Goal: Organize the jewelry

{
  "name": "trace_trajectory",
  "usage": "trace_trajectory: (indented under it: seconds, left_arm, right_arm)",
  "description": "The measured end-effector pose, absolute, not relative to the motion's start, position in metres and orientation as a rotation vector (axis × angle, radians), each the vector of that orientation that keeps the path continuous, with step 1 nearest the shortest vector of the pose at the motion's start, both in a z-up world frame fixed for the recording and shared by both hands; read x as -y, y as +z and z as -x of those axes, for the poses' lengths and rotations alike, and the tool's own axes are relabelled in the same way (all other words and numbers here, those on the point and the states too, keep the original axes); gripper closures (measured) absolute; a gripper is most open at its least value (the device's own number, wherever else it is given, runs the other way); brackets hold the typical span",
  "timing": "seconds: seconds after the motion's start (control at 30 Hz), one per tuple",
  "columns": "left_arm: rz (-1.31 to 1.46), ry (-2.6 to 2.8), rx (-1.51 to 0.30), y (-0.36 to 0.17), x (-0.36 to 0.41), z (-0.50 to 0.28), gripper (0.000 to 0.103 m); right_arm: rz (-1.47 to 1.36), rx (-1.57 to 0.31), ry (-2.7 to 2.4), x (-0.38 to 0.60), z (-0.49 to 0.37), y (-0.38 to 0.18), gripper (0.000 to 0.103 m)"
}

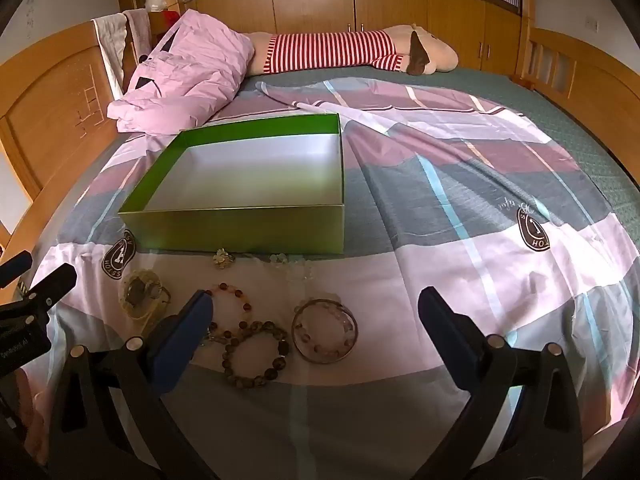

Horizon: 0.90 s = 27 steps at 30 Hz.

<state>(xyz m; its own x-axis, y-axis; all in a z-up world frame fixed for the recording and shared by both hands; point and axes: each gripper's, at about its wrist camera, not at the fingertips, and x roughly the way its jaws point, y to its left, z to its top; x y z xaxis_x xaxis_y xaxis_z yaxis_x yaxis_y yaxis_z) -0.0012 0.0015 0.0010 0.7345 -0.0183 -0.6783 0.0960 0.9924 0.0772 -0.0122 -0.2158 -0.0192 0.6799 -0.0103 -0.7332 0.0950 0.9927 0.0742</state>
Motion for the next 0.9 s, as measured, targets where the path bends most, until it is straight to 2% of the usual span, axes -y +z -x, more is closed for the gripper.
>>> trace_trajectory:
  seconds: [0.2, 0.9]
  left_arm:
    - [-0.162, -0.068, -0.727, 0.006, 0.011, 0.005, 0.002]
    - [-0.071, -0.033, -0.752, 0.0, -0.015, -0.002, 0.002]
  right_arm:
    - [-0.108, -0.823, -0.061, 0.216, 0.012, -0.019, 0.001]
    - [-0.107, -0.826, -0.053, 0.213, 0.012, -0.018, 0.001]
